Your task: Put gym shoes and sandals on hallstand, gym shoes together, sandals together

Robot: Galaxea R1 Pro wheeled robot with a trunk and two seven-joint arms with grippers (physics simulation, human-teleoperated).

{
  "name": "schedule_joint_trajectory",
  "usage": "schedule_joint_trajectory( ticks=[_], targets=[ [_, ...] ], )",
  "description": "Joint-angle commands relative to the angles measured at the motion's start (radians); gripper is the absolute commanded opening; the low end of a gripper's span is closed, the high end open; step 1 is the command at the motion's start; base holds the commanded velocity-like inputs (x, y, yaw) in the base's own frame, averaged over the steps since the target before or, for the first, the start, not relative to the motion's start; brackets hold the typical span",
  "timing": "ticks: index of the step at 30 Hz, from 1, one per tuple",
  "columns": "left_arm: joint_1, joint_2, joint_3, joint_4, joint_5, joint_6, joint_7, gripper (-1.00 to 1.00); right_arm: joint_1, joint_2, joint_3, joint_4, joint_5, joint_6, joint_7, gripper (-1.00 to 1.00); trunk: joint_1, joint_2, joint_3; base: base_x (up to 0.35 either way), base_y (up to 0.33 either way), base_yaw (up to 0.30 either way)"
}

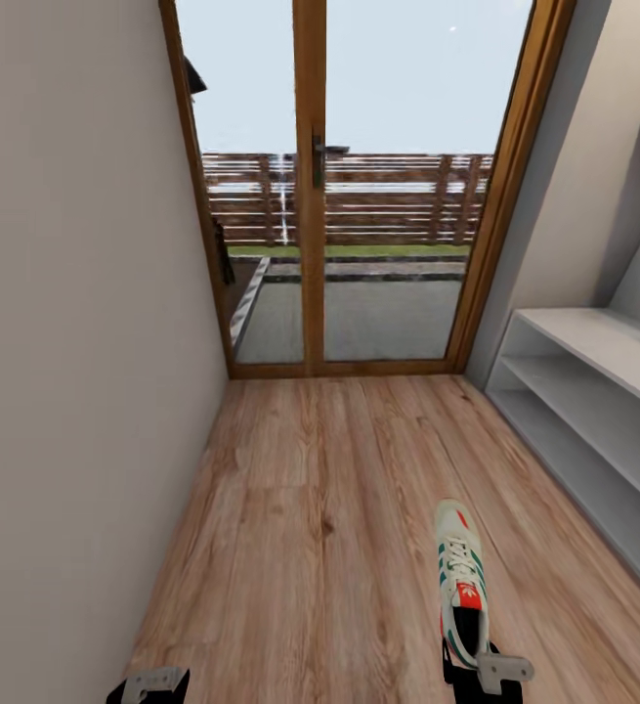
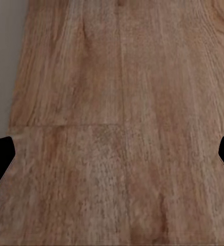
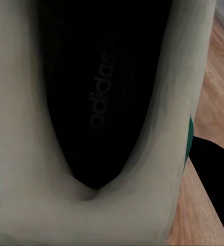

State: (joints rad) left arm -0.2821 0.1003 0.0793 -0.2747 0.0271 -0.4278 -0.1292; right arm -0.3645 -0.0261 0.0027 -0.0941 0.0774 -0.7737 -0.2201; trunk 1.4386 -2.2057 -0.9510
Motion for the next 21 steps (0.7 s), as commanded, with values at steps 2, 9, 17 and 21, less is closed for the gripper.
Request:
schedule_joint_trajectory(
  ticks=[2, 9, 17, 21],
  targets=[
    [0.001, -0.001, 0.008, 0.003, 0.003, -0.002, -0.010, 1.00, -0.001, 0.000, 0.000, 0.001, 0.009, -0.001, -0.008, -1.00, 0.000, 0.000, -0.001, 0.338, 0.000, 0.000],
    [0.008, 0.000, 0.008, 0.010, 0.002, -0.003, -0.009, 1.00, -0.001, 0.000, 0.000, 0.001, 0.009, -0.002, -0.008, -1.00, 0.000, 0.000, -0.001, 0.338, 0.000, -0.111],
    [0.008, 0.001, 0.010, 0.012, 0.004, -0.005, -0.006, 1.00, -0.001, -0.001, 0.000, 0.001, 0.009, -0.001, -0.008, -1.00, 0.000, 0.000, -0.001, 0.338, 0.020, -0.266],
    [0.008, 0.001, 0.010, 0.012, 0.004, -0.005, -0.006, 1.00, -0.001, -0.001, 0.000, 0.002, 0.009, -0.001, -0.007, -1.00, 0.000, 0.000, -0.001, 0.335, 0.140, -0.287]
  ],
)
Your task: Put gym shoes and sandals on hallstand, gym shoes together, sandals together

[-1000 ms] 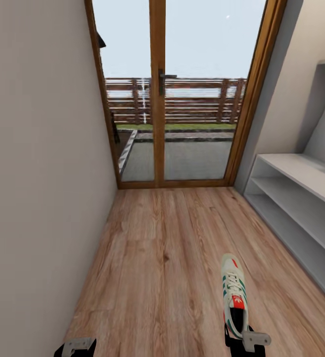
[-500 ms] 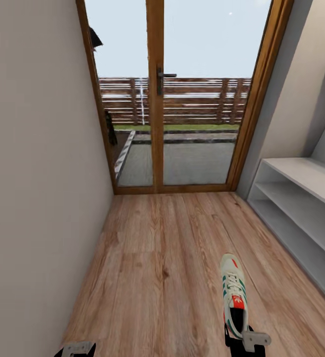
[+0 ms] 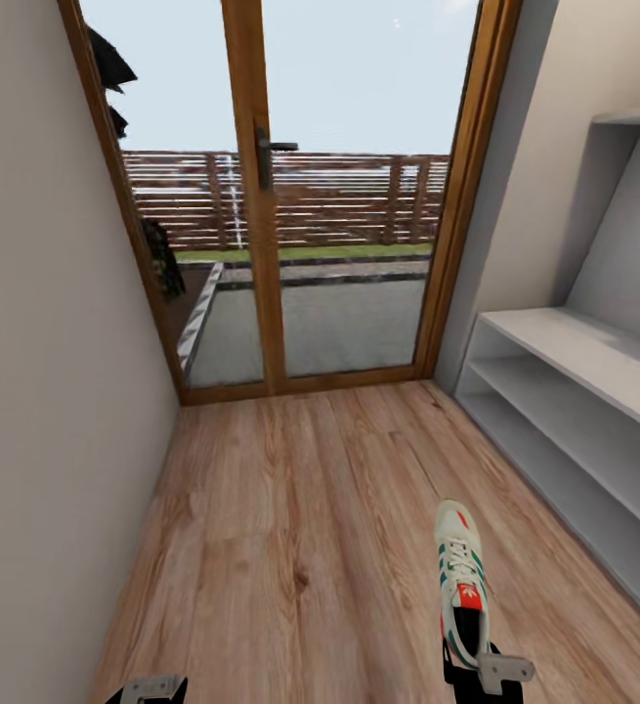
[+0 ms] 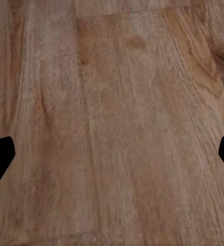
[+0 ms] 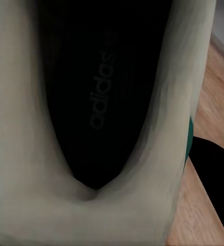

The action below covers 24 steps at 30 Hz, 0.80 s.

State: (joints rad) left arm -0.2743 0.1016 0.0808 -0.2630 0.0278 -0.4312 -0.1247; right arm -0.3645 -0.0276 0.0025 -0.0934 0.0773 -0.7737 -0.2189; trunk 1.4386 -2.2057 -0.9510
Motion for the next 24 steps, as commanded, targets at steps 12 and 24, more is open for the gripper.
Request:
schedule_joint_trajectory(
  ticks=[12, 24],
  targets=[
    [0.000, 0.000, 0.008, 0.001, 0.000, -0.001, -0.010, 1.00, -0.001, 0.000, 0.001, 0.002, 0.010, -0.001, -0.008, -1.00, 0.000, 0.000, -0.001, 0.115, 0.056, -0.287],
    [0.000, 0.000, 0.008, 0.019, 0.007, -0.003, -0.010, 1.00, -0.001, 0.001, 0.002, 0.003, 0.010, -0.001, -0.008, -1.00, 0.000, 0.000, -0.001, 0.002, 0.001, -0.288]
  ],
)
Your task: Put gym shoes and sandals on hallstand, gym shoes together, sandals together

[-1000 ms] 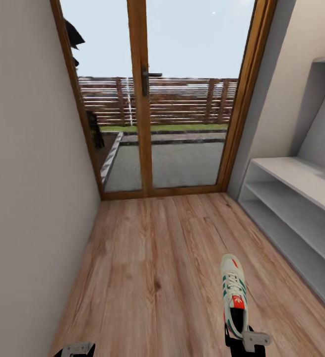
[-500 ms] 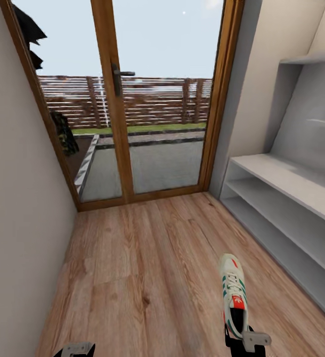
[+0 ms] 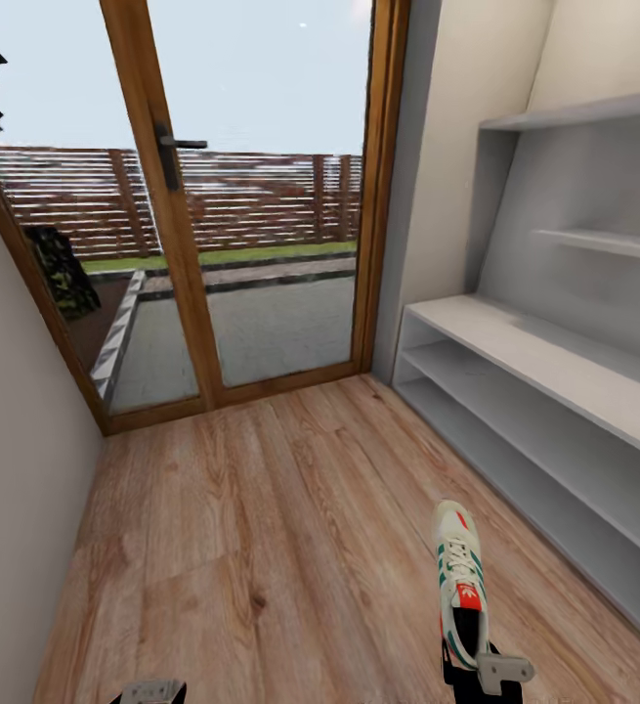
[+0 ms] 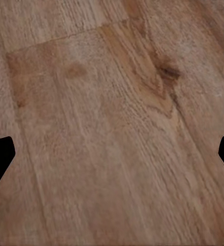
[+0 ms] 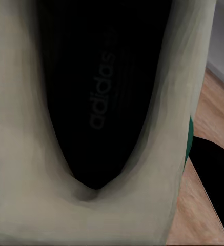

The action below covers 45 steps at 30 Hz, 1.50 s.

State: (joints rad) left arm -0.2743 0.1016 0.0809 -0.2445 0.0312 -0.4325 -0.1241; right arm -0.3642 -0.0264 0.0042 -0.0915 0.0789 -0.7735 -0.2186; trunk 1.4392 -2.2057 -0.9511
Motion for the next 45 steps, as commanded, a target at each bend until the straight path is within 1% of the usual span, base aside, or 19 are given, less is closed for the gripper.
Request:
schedule_joint_trajectory(
  ticks=[1, 5, 9, 10, 13, 14, 15, 20, 33, 45],
  targets=[
    [0.000, 0.000, 0.009, 0.003, 0.005, -0.002, -0.010, 1.00, -0.001, 0.000, 0.000, 0.001, 0.009, -0.001, -0.008, -1.00, 0.000, 0.000, -0.001, 0.000, 0.000, -0.288],
    [0.000, 0.002, 0.011, 0.005, 0.009, -0.008, -0.007, 1.00, -0.001, -0.001, 0.000, 0.001, 0.009, -0.001, -0.008, -1.00, 0.000, 0.000, -0.001, 0.000, 0.000, -0.287],
    [0.001, 0.005, 0.014, 0.006, 0.013, -0.039, -0.002, 1.00, -0.001, -0.001, 0.000, 0.001, 0.009, -0.001, -0.008, -1.00, 0.000, 0.000, -0.001, 0.000, 0.000, -0.288],
    [0.001, 0.008, 0.015, 0.007, 0.018, -0.058, 0.000, 1.00, -0.001, -0.001, 0.000, 0.001, 0.009, -0.001, -0.008, -1.00, 0.000, 0.000, -0.001, 0.000, 0.000, -0.288],
    [0.002, 0.010, 0.016, 0.007, 0.030, -0.064, 0.001, 1.00, -0.001, -0.001, 0.000, 0.001, 0.009, -0.001, -0.008, -1.00, 0.000, 0.000, -0.001, 0.000, 0.000, -0.288],
    [0.003, 0.011, 0.016, 0.007, 0.045, -0.066, 0.001, 1.00, -0.001, -0.001, 0.000, 0.001, 0.009, -0.001, -0.008, -1.00, 0.000, 0.000, -0.001, 0.000, 0.000, -0.288],
    [0.004, 0.013, 0.016, 0.007, 0.069, -0.067, 0.001, 1.00, -0.001, -0.001, 0.000, 0.001, 0.009, -0.001, -0.008, -1.00, 0.000, 0.000, -0.001, 0.000, 0.000, -0.287],
    [0.004, 0.014, 0.018, 0.017, 0.102, -0.069, 0.001, 1.00, -0.001, -0.001, 0.000, 0.001, 0.010, -0.001, -0.008, -1.00, 0.000, 0.000, -0.001, 0.000, 0.000, -0.287],
    [0.004, 0.012, 0.017, 0.021, 0.105, -0.069, -0.001, 1.00, -0.001, -0.001, 0.000, 0.001, 0.009, -0.001, -0.008, -1.00, 0.000, 0.000, -0.001, 0.009, 0.002, -0.287],
    [0.004, 0.011, 0.016, 0.021, 0.105, -0.069, 0.000, 1.00, -0.001, 0.000, 0.000, 0.001, 0.010, -0.001, -0.008, -1.00, 0.000, 0.000, -0.001, 0.236, 0.146, -0.288]
  ],
)
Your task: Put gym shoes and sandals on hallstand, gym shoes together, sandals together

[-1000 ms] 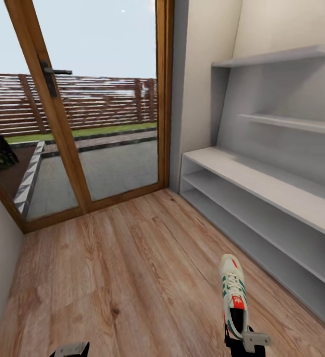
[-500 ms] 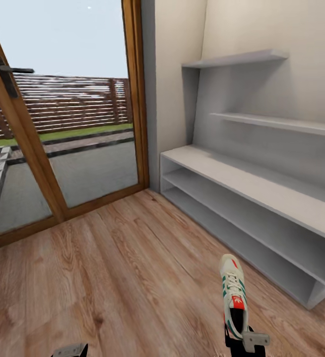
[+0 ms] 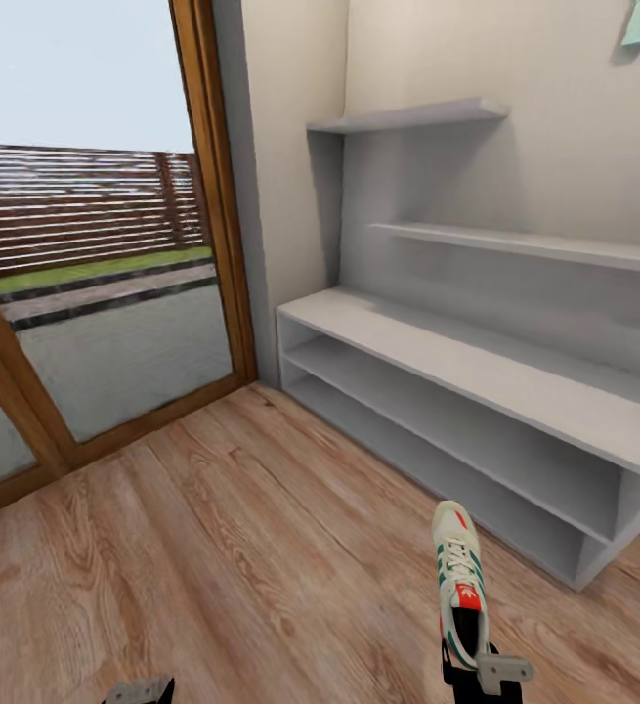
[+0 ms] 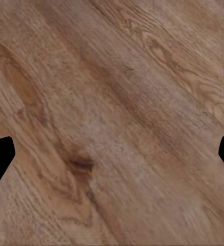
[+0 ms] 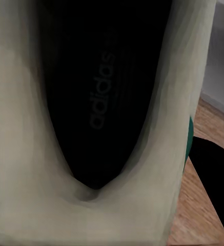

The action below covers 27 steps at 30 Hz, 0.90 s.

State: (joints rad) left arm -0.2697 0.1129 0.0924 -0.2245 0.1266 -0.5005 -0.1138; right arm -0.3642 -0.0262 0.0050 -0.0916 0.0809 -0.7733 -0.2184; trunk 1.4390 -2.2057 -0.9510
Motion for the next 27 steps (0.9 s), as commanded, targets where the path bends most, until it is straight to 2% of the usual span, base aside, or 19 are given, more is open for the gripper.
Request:
schedule_joint_trajectory(
  ticks=[1, 27],
  targets=[
    [0.000, 0.000, 0.004, 0.001, 0.010, -0.001, -0.010, 1.00, -0.001, 0.000, 0.000, 0.001, 0.008, -0.001, -0.009, -1.00, 0.000, 0.000, -0.001, 0.061, 0.049, -0.288],
    [0.000, -0.001, 0.004, 0.002, 0.010, -0.001, -0.011, 1.00, -0.001, 0.000, 0.000, 0.001, 0.008, -0.001, -0.009, -1.00, 0.000, 0.000, -0.001, 0.004, 0.004, -0.287]
  ],
)
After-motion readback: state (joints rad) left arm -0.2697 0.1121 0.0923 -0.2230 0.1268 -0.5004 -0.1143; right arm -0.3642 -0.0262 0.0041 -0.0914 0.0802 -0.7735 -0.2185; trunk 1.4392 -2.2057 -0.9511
